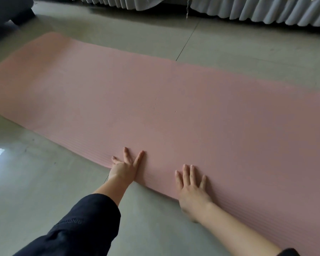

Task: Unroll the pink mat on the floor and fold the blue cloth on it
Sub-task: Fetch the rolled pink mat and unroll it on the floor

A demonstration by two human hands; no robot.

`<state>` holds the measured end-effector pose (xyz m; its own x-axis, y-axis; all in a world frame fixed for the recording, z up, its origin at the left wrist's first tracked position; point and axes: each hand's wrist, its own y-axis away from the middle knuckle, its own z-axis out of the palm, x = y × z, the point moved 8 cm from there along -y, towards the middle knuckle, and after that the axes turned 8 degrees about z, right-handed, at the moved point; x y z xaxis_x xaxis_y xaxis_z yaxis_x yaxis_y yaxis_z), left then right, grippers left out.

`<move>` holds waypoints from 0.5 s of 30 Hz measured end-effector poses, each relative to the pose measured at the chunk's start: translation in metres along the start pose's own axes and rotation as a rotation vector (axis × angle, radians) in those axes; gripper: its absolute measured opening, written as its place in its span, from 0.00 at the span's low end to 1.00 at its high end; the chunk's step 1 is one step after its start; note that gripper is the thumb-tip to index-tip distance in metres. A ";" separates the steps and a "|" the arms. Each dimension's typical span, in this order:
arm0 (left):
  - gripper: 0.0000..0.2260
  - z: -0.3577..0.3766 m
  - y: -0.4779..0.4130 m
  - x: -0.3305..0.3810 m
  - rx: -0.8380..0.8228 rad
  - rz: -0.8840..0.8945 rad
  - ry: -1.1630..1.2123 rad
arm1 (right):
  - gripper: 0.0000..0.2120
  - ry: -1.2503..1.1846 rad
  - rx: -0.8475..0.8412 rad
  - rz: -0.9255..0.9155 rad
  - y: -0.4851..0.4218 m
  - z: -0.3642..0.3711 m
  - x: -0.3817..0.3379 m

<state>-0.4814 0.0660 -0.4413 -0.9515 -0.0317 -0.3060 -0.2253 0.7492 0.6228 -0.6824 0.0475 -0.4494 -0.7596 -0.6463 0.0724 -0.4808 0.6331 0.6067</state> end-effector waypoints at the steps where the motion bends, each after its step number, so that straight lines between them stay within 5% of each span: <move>1: 0.33 0.003 0.004 0.003 -0.018 -0.011 0.006 | 0.38 0.000 -0.023 -0.001 0.005 0.003 -0.001; 11: 0.41 0.014 0.024 0.016 -0.192 -0.077 0.125 | 0.45 -0.137 -0.127 -0.053 0.018 0.009 0.000; 15: 0.42 -0.017 0.036 0.009 -0.183 -0.026 0.395 | 0.36 -0.330 -0.086 -0.012 0.026 -0.042 0.024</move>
<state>-0.5018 0.0813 -0.4097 -0.9441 -0.3265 -0.0461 -0.2496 0.6161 0.7471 -0.6947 0.0303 -0.3982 -0.8620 -0.4713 -0.1869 -0.4622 0.5790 0.6716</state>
